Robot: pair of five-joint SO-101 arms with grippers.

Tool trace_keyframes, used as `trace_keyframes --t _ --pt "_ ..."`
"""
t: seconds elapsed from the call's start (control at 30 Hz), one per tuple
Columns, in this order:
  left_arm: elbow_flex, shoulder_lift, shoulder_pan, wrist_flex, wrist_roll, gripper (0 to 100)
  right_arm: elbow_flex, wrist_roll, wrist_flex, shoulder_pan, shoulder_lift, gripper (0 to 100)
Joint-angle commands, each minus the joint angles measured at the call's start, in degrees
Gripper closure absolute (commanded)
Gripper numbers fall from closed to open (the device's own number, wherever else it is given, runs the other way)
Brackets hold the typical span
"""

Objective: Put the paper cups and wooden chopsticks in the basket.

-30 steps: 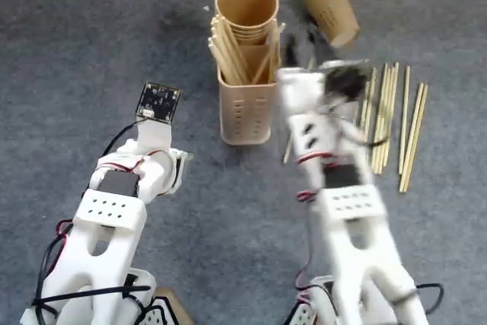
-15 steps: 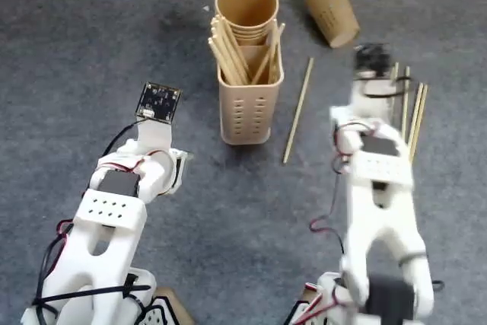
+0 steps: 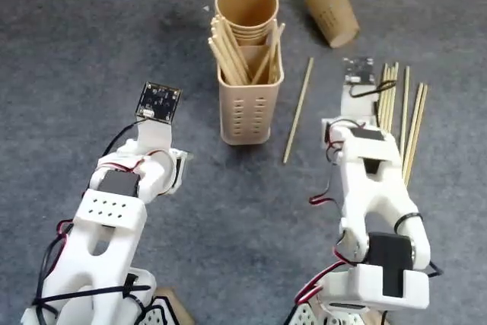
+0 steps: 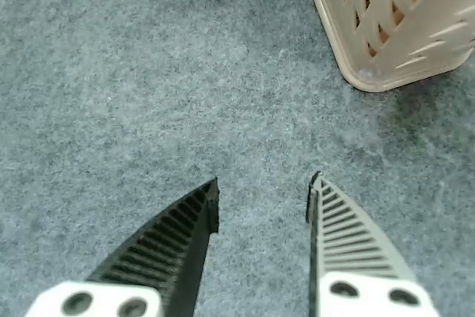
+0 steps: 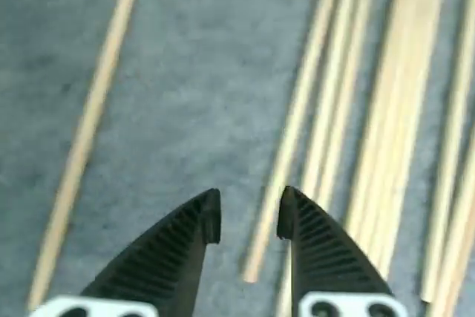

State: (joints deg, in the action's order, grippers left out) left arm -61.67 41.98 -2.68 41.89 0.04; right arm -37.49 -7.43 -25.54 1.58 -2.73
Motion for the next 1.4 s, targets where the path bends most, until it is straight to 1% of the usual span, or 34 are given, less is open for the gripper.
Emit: trace_keyframes --t 0.0,0.07,0.17,0.53,0.73,0.87,1.0,1.07,1.13,1.23,1.37 --pt "0.3 1.3 -0.8 -1.1 -0.4 80 3.7 0.2 0.7 3.1 -0.3 86.0" --pt "0.3 1.3 -0.8 -1.1 -0.4 80 4.3 0.0 0.7 3.5 -0.1 86.0" --pt "0.3 1.3 -0.8 -1.1 -0.4 80 4.2 -2.4 1.1 3.2 -0.1 86.0" --pt "0.3 1.3 -0.8 -1.1 -0.4 80 4.0 -2.6 1.1 3.2 0.1 86.0" --pt "0.2 1.3 -0.8 -1.1 -0.4 80 4.6 -2.4 1.2 3.6 8.2 86.0" --pt "0.2 1.3 -0.8 -1.1 -0.4 80 5.4 -2.3 4.3 3.4 9.0 86.0" --pt "0.2 1.3 -0.8 -1.1 -0.4 80 5.3 -2.5 4.4 3.5 9.0 86.1" --pt "0.2 1.3 -0.8 -1.1 -0.4 80 5.3 -2.6 4.2 3.5 9.0 89.8" --pt "0.2 1.3 -0.8 -1.1 -0.4 80 5.3 -2.6 4.1 3.4 8.7 99.3" --pt "0.2 1.3 -0.8 -1.1 -0.4 80 5.8 -2.4 3.4 3.3 8.6 99.2" --pt "0.2 1.3 -0.8 -1.1 -0.4 80 9.7 -2.3 -1.6 3.1 5.5 99.3"
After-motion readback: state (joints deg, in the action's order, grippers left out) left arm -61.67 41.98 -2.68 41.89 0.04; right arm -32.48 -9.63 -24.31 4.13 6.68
